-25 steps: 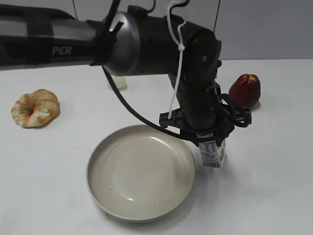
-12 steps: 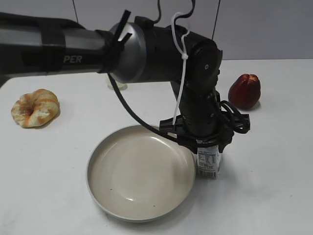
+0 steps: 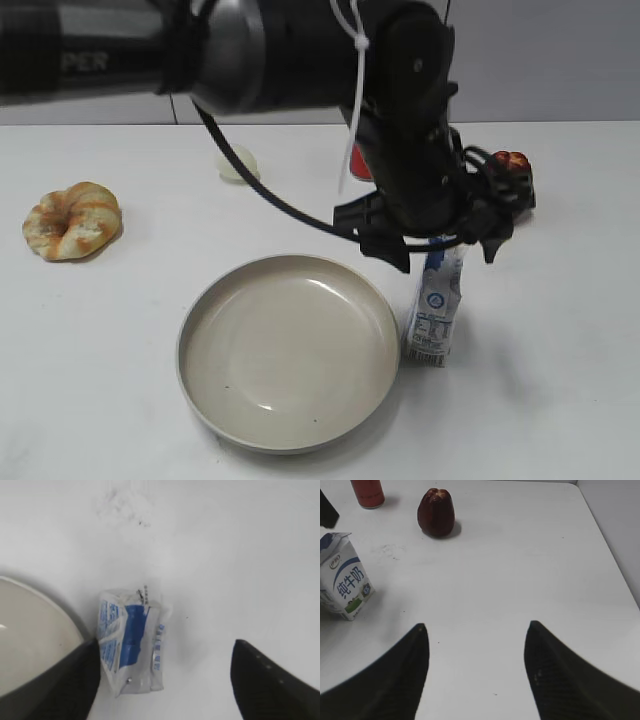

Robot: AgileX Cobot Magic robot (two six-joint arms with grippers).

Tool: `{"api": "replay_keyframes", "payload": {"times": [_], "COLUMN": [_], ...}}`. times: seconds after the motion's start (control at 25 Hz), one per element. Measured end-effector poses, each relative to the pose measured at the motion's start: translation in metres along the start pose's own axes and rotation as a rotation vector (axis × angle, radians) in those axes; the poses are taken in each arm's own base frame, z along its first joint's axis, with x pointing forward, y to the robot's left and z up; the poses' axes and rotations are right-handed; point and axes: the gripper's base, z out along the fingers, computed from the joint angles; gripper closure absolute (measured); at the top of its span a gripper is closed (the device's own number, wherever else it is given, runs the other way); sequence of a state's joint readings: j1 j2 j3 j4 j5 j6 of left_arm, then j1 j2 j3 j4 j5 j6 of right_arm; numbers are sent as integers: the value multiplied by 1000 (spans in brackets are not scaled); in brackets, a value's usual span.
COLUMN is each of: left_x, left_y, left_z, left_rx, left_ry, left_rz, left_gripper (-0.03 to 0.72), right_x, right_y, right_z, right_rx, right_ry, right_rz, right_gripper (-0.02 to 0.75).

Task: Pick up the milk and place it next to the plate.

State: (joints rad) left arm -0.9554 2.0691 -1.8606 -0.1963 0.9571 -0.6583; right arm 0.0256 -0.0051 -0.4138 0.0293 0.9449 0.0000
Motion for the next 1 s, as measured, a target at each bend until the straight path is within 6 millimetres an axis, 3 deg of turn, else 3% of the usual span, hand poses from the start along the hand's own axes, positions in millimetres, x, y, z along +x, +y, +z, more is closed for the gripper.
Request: {"api": "replay_keyframes", "payload": {"times": [0.12,0.28,0.4,0.64,0.8,1.0], "left_x": [-12,-24,-36,-53,-38,10], "left_y": [1,19,41,101,146,197], "left_z": [-38,-78,-95,-117,-131,-143], "left_rx": [3,-47,-105,-201,-260,-357], "left_ry": [-17,-4,-34,-42,7,100], "left_rz": [136,355,407,351,287,211], "left_gripper": [81,114,124,128,129,130], "right_x": [0,0,0,0,0,0], "right_y": [0,0,0,0,0,0], "right_z": [0,0,0,0,0,0], "right_rx": [0,0,-1,-1,-1,-1], "right_ry": [0,0,0,0,0,0], "right_rz": [0,0,0,0,0,0], "right_gripper": [279,279,279,279,279,279]}}
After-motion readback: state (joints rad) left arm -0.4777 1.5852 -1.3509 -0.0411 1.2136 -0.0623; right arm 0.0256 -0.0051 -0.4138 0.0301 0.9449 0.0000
